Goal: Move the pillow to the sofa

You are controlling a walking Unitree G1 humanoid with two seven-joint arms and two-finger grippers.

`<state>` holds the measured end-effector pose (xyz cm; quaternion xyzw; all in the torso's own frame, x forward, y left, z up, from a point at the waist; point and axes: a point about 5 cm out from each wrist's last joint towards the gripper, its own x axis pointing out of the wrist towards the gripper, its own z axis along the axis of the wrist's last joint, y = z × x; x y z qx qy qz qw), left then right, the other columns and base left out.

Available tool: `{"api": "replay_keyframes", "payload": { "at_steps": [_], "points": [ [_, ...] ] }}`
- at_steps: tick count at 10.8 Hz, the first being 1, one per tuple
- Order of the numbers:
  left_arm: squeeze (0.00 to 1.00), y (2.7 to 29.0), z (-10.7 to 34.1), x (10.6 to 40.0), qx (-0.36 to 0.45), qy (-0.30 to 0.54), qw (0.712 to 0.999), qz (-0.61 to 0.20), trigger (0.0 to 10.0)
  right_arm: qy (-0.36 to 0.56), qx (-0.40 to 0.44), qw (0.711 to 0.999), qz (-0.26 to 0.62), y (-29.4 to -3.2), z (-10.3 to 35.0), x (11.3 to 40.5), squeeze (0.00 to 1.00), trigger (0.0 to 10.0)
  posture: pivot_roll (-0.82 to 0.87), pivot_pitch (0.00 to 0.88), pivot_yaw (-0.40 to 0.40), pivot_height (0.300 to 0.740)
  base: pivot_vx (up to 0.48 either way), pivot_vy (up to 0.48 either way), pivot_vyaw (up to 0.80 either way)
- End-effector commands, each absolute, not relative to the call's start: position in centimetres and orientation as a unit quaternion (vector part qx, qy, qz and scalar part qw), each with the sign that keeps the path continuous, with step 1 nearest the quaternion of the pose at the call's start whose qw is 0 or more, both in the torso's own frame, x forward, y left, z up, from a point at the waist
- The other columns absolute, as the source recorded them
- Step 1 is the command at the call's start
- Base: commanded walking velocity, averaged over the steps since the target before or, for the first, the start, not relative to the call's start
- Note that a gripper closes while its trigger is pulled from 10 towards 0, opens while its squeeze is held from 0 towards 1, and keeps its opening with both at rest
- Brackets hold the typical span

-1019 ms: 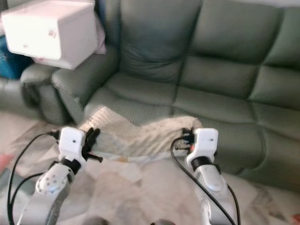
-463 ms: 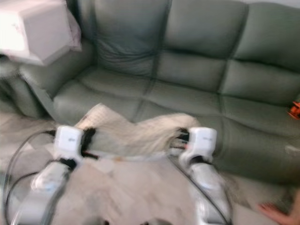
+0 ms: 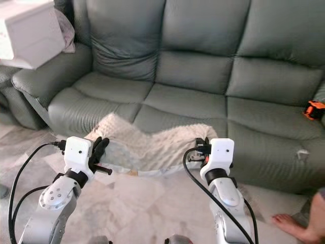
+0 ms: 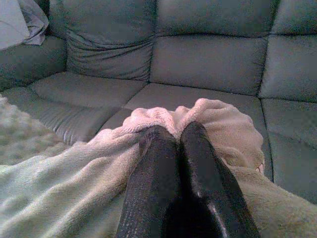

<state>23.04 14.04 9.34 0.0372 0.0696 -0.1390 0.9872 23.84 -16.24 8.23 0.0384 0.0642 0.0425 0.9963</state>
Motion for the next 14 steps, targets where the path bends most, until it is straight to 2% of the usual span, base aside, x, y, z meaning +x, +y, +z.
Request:
{"api": "replay_keyframes", "payload": {
  "at_steps": [1,5,12,14],
  "points": [
    [0.0,14.25,10.04,23.16,0.038,0.053,0.988,-0.141,10.0,0.047,0.042,0.997,0.048,-15.72,9.01,24.07,0.0,10.0,-0.01,0.0,-0.036,0.74,0.0,0.0,0.0],
    [0.0,14.12,10.13,23.2,0.035,0.052,0.988,-0.144,10.0,0.042,0.033,0.998,0.043,-15.89,9.27,23.95,0.0,10.0,-0.01,0.0,-0.036,0.74,0.206,0.0,0.0],
    [0.0,14.12,10.16,23.33,0.034,0.052,0.987,-0.146,10.0,0.043,0.037,0.998,0.039,-16.18,9.33,23.73,0.0,10.0,-0.02,0.0,-0.03,0.74,0.29,0.0,-0.5],
    [0.0,14.11,10.16,23.4,0.035,0.052,0.987,-0.147,10.0,0.043,0.037,0.998,0.039,-16.15,9.35,23.79,0.0,10.0,-0.02,0.0,-0.029,0.74,0.292,0.0,0.0]
  ]
}}
